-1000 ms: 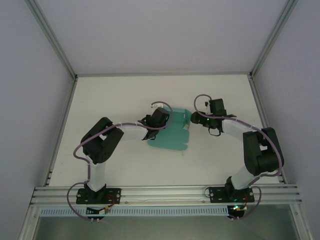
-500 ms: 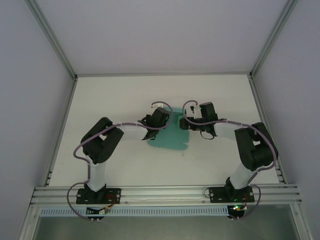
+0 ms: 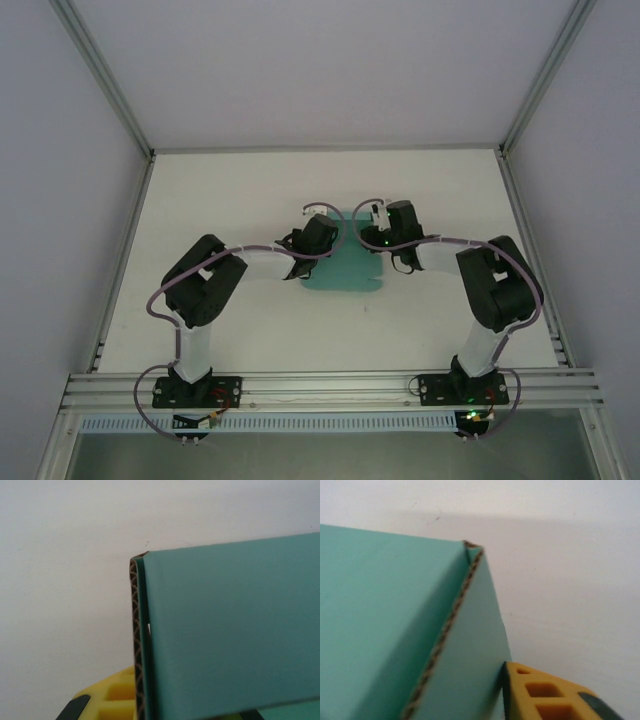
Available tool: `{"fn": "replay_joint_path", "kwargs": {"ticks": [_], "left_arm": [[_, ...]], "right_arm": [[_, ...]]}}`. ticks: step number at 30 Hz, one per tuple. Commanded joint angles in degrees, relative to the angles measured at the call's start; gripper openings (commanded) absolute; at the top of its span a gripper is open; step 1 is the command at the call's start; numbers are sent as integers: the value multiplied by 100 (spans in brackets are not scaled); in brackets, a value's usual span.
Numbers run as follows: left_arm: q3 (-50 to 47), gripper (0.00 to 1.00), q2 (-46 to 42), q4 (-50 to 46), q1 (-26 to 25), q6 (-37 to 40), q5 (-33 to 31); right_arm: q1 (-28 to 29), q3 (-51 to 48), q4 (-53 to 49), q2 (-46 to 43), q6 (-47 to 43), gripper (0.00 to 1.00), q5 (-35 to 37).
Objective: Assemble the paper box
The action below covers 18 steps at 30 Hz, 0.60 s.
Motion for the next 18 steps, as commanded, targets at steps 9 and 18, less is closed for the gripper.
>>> {"fn": "replay_joint_path", "kwargs": {"ticks": [9,18], "left_arm": [[85,0,324,-1188,-106,-119,289],[32,0,280,-1187,-117,-449,420]], "right_arm": [[845,1121,-1505,625,1181,2,3698],[918,1236,-2014,840,3057,0,4642]]}}
